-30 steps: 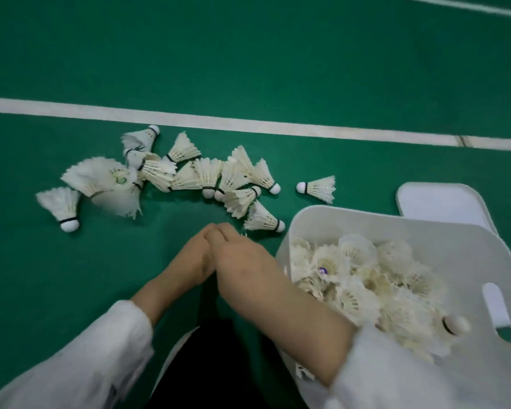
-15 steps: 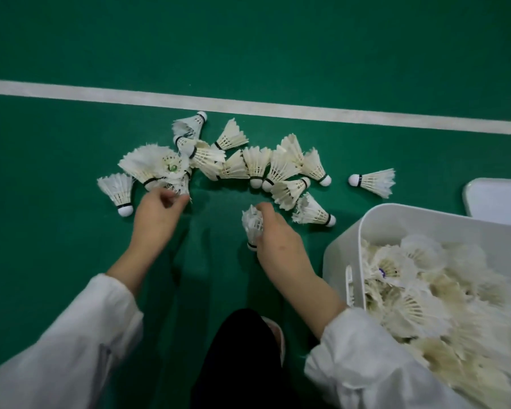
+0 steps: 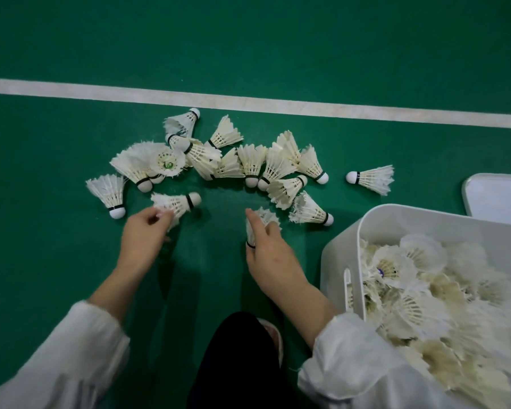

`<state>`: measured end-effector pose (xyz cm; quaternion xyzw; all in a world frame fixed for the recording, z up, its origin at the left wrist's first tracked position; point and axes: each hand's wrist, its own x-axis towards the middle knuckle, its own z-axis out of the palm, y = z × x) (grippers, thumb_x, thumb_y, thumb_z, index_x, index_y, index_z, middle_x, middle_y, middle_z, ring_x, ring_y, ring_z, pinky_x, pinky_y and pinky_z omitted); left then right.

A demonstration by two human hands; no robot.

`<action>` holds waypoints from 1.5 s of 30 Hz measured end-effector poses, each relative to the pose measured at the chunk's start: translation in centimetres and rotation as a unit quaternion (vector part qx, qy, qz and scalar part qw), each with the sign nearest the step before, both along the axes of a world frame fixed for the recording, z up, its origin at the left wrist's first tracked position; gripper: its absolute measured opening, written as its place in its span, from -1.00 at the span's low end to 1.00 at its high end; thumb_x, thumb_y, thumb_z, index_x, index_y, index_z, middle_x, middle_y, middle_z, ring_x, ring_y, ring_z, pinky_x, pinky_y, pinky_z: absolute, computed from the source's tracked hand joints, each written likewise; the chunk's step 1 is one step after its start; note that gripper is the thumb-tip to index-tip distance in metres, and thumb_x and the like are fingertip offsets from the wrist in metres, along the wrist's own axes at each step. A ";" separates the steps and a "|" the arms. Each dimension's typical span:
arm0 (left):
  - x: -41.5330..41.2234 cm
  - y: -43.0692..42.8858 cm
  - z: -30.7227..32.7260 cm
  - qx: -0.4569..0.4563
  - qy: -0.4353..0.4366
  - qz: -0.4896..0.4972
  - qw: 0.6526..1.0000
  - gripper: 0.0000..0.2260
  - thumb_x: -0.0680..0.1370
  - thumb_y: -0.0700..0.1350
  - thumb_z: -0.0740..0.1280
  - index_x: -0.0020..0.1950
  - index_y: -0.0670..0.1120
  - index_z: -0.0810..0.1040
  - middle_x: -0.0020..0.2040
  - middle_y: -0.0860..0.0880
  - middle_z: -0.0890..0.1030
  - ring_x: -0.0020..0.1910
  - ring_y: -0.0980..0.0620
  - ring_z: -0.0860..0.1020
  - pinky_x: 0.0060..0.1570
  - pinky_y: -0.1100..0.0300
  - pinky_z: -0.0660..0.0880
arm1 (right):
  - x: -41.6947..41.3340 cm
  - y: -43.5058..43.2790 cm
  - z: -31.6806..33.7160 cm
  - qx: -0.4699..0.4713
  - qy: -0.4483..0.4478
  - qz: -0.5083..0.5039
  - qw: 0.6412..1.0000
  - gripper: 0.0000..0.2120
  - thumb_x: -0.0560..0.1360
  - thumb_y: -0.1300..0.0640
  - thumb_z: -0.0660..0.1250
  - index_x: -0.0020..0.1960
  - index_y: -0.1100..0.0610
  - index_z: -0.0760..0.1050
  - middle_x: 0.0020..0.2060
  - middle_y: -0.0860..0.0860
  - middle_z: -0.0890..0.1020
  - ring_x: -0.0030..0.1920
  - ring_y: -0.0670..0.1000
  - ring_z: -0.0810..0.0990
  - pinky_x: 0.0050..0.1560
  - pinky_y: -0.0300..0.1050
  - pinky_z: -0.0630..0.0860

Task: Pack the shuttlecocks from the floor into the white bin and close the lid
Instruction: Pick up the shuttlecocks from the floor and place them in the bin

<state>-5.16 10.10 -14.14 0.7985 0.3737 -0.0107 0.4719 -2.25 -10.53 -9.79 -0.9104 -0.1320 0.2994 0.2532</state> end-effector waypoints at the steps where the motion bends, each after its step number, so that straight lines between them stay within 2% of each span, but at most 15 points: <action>1: -0.8 0.0 0.4 0.008 0.013 -0.027 1.000 -0.85 0.52 -0.12 0.31 -0.21 -0.16 0.53 -0.35 -0.08 0.54 -0.47 0.03 0.52 -0.46 0.27 0.38 | -0.1 -0.1 -0.1 -0.007 0.006 -0.002 1.000 -0.33 0.54 0.24 0.14 0.51 -0.09 -0.11 0.29 0.15 0.27 0.06 0.21 0.47 -0.04 -0.02 0.39; 3: -2.1 0.4 1.0 0.025 0.019 -0.062 0.998 -0.91 0.51 -0.16 0.33 -0.17 -0.14 0.51 -0.30 -0.10 0.57 -0.49 0.11 0.54 -0.42 0.29 0.40 | -0.2 -0.3 -0.2 -0.011 0.001 -0.010 1.000 -0.29 0.53 0.26 0.16 0.52 -0.06 -0.17 0.30 0.15 0.28 0.08 0.20 0.47 -0.07 -0.05 0.38; 7: -1.6 0.5 2.7 0.110 -0.010 -0.084 0.990 -0.90 0.51 -0.17 0.29 -0.04 -0.13 0.39 -0.25 -0.13 0.55 -0.31 -0.10 0.52 -0.30 0.14 0.38 | 0.1 -0.2 0.0 0.002 -0.010 -0.032 0.999 -0.26 0.52 0.29 0.16 0.52 0.03 -0.21 0.31 0.15 0.31 0.07 0.21 0.50 -0.13 -0.06 0.35; 11: 2.6 0.2 3.5 0.231 -0.051 -0.136 0.962 -0.71 0.56 0.00 0.22 0.26 -0.01 0.30 -0.36 -0.04 0.53 -0.38 -0.09 0.50 -0.37 0.10 0.41 | 0.0 0.1 0.6 -0.003 -0.010 -0.051 0.999 -0.44 0.51 0.31 0.14 0.44 0.17 0.01 0.24 0.19 0.39 0.03 0.25 0.53 -0.17 -0.07 0.34; 14: 5.6 0.6 1.8 0.318 0.046 -0.197 0.926 -0.54 0.56 -0.04 0.23 0.42 0.04 0.16 -0.31 -0.05 0.55 -0.37 -0.08 0.52 -0.43 0.11 0.44 | 0.2 0.2 1.6 0.019 -0.007 -0.044 0.999 -0.60 0.52 0.30 0.15 0.33 0.20 0.17 0.20 0.16 0.42 0.05 0.23 0.50 -0.18 -0.09 0.27; 17: 6.8 1.4 0.7 0.358 0.096 -0.199 0.907 -0.69 0.56 -0.09 0.22 0.30 -0.06 0.39 -0.10 -0.10 0.62 -0.19 -0.13 0.56 -0.36 0.14 0.42 | 0.8 0.5 3.0 0.039 -0.040 -0.025 0.998 -0.72 0.53 0.25 0.17 0.24 0.18 0.31 0.16 0.10 0.42 0.06 0.17 0.50 -0.09 -0.06 0.35; 20: 6.1 1.6 1.6 0.373 0.041 -0.163 0.913 -0.80 0.58 -0.08 0.21 0.09 -0.12 0.55 -0.01 -0.15 0.60 -0.12 -0.16 0.54 -0.30 0.11 0.38 | 1.2 0.7 4.0 0.053 -0.069 -0.013 0.996 -0.83 0.56 0.18 0.16 0.12 0.20 0.40 0.00 0.05 0.40 -0.04 0.15 0.49 -0.11 -0.05 0.35; 25: 3.6 0.6 4.6 0.328 -0.014 -0.127 0.936 -0.73 0.54 0.10 0.25 -0.04 -0.11 0.52 -0.09 -0.09 0.56 -0.19 -0.06 0.46 -0.37 0.15 0.30 | 1.3 0.8 4.7 0.086 -0.073 -0.026 0.993 -0.86 0.56 0.09 0.21 -0.13 0.14 0.39 -0.12 0.00 0.34 -0.09 0.10 0.46 -0.11 -0.04 0.34; 28: 2.3 -1.2 6.4 0.279 -0.055 -0.150 0.947 -0.70 0.51 0.13 0.27 -0.05 -0.10 0.54 -0.11 -0.02 0.54 -0.18 -0.03 0.48 -0.32 0.15 0.32 | 1.5 0.6 5.1 0.099 -0.097 -0.041 0.989 -0.83 0.54 0.08 0.23 -0.10 0.18 0.46 -0.13 -0.01 0.36 -0.08 0.09 0.45 -0.12 -0.06 0.30; 31: 1.5 -3.9 8.4 0.219 -0.103 -0.181 0.953 -0.72 0.48 0.13 0.30 -0.09 -0.07 0.58 -0.16 0.01 0.58 -0.33 0.10 0.43 -0.34 0.19 0.33 | 2.1 -0.4 6.0 0.091 -0.143 -0.059 0.984 -0.80 0.53 0.04 0.25 -0.04 0.17 0.53 -0.09 0.03 0.46 0.02 0.07 0.42 -0.04 -0.07 0.33; 33: 1.2 -6.0 9.8 0.211 -0.120 -0.205 0.948 -0.73 0.47 0.14 0.31 -0.14 -0.05 0.58 -0.18 0.04 0.57 -0.33 0.08 0.42 -0.31 0.17 0.33 | 3.0 -1.5 7.2 0.086 -0.182 -0.086 0.976 -0.79 0.51 0.02 0.28 -0.06 0.15 0.56 -0.06 0.06 0.52 0.06 0.10 0.41 0.06 -0.01 0.37; 35: 1.0 -8.1 11.4 0.212 -0.148 -0.219 0.941 -0.74 0.46 0.13 0.34 -0.16 -0.06 0.58 -0.21 0.06 0.56 -0.31 0.08 0.42 -0.29 0.16 0.34 | 3.7 -3.1 9.0 0.078 -0.216 -0.106 0.968 -0.79 0.51 0.00 0.29 -0.09 0.14 0.56 -0.09 0.05 0.53 0.05 0.10 0.40 0.05 -0.02 0.34; 39: 1.1 -11.3 15.4 0.159 -0.198 -0.216 0.943 -0.83 0.42 0.04 0.41 -0.24 -0.05 0.59 -0.35 0.19 0.49 -0.36 0.31 0.43 -0.37 0.44 0.29 | 4.7 -7.8 13.9 0.046 -0.276 -0.034 0.960 -0.79 0.53 -0.06 0.23 -0.19 0.04 0.45 -0.25 -0.09 0.44 -0.05 -0.01 0.34 -0.12 -0.14 0.24; 42: 1.3 -13.8 17.7 0.106 -0.206 -0.227 0.946 -0.86 0.39 0.05 0.43 -0.25 0.00 0.60 -0.35 0.21 0.51 -0.38 0.33 0.44 -0.40 0.47 0.30 | 4.6 -13.0 16.7 -0.018 -0.307 0.044 0.951 -0.74 0.52 -0.11 0.19 -0.18 0.05 0.45 -0.23 -0.08 0.47 -0.10 -0.01 0.33 -0.12 -0.11 0.27; 45: 1.9 -16.6 18.5 0.099 -0.204 -0.276 0.934 -0.87 0.39 0.08 0.42 -0.24 0.04 0.60 -0.35 0.23 0.51 -0.37 0.36 0.44 -0.38 0.49 0.28 | 3.5 -18.4 17.3 -0.056 -0.309 0.052 0.948 -0.73 0.51 -0.09 0.23 -0.18 0.09 0.50 -0.23 -0.02 0.52 -0.15 0.02 0.34 -0.14 -0.07 0.31</action>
